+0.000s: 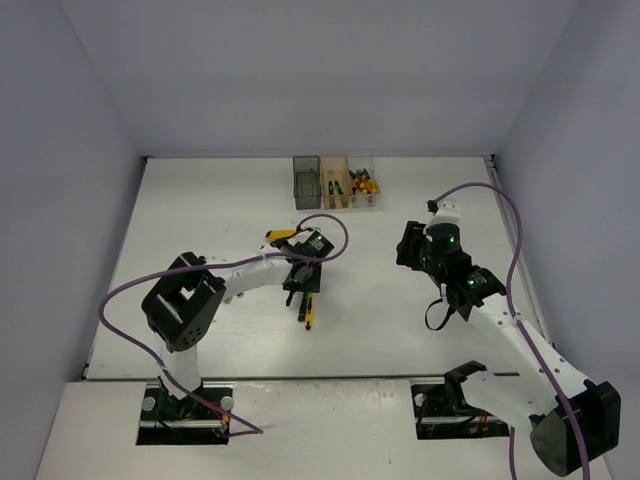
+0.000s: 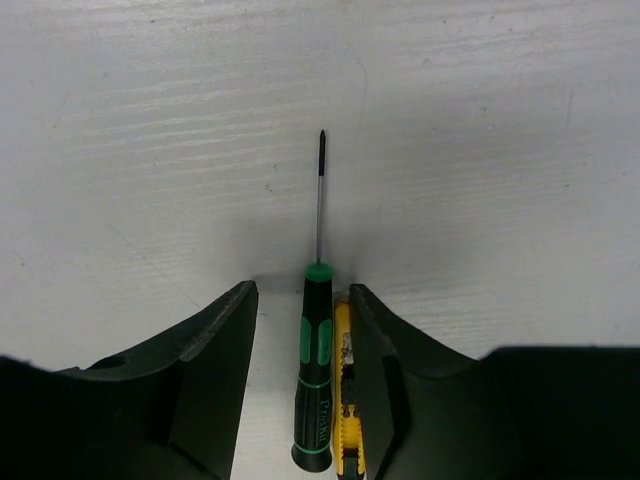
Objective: Sort the tools into containers
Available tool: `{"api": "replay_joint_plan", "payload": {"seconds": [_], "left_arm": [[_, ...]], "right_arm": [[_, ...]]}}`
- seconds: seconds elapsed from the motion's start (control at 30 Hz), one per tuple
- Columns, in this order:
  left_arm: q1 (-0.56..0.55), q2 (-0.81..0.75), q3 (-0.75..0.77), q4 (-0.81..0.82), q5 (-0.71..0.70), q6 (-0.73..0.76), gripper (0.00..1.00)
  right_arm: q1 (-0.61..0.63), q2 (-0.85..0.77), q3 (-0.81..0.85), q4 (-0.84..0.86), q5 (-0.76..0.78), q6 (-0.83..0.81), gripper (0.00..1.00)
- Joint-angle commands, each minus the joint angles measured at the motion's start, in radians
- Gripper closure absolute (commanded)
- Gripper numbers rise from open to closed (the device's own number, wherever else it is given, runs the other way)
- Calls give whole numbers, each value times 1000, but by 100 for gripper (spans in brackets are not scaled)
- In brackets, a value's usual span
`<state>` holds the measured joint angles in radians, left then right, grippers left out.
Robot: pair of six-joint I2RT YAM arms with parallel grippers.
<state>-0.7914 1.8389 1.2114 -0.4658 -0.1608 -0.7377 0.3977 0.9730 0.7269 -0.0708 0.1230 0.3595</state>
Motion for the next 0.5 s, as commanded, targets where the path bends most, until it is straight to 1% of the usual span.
{"api": "replay_joint_plan", "payload": {"seconds": [0.0,0.03,0.2,0.47], "left_arm": [[1,-141,-29,-9,-5,-15,61],[1,-178,-35,-12,-2,-12,61],[-2,-246,-53,-46,40,16,61],[-27,-233,-109,-42,93,1,62]], "right_arm": [[-7,9,-3,58,-5,1,51],[-7,7,-4,58,-5,2,51],[-7,11,-5,60,-5,2,51],[-7,7,-12,62,-6,7,51]]}}
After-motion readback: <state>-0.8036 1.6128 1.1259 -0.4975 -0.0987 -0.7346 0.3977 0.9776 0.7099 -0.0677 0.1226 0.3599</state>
